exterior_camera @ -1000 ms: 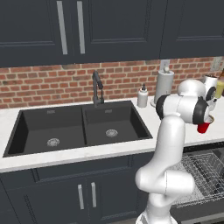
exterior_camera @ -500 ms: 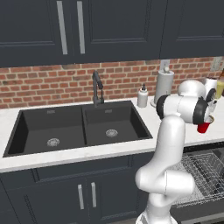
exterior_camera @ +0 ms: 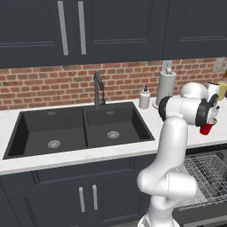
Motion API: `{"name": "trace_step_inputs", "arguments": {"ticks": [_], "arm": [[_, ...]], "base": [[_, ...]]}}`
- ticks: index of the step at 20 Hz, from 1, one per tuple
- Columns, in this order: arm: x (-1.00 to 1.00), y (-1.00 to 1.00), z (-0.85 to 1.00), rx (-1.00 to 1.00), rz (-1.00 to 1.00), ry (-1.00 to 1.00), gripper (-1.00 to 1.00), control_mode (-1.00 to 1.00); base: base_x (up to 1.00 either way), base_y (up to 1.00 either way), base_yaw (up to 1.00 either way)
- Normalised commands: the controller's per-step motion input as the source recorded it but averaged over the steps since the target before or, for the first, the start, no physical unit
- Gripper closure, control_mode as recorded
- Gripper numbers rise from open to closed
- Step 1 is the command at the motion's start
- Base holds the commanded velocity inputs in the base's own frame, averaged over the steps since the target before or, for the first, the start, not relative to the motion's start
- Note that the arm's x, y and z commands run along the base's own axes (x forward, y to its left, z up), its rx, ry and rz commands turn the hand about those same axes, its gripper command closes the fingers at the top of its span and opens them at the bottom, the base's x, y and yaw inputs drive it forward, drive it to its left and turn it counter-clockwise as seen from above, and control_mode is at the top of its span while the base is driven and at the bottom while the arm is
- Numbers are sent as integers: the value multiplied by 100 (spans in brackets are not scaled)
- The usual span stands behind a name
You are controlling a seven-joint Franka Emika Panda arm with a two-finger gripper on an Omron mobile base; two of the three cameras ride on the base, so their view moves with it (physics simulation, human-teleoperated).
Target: Pick up the cup and bowl from the counter, place them in the dishwasher, and close the dishwasher door.
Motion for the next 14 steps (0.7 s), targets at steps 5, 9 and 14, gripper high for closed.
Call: {"name": "trace_step_inputs", "arguments": {"ticks": [5, 9, 14], "arm": [[0, 0, -7, 0, 0, 0, -100, -100], [0, 0, -4, 0, 0, 0, -100, -100], [0, 0, 0, 0, 0, 0, 100, -100]], "base": [[0, 0, 0], [0, 0, 0], [0, 0, 0]]}}
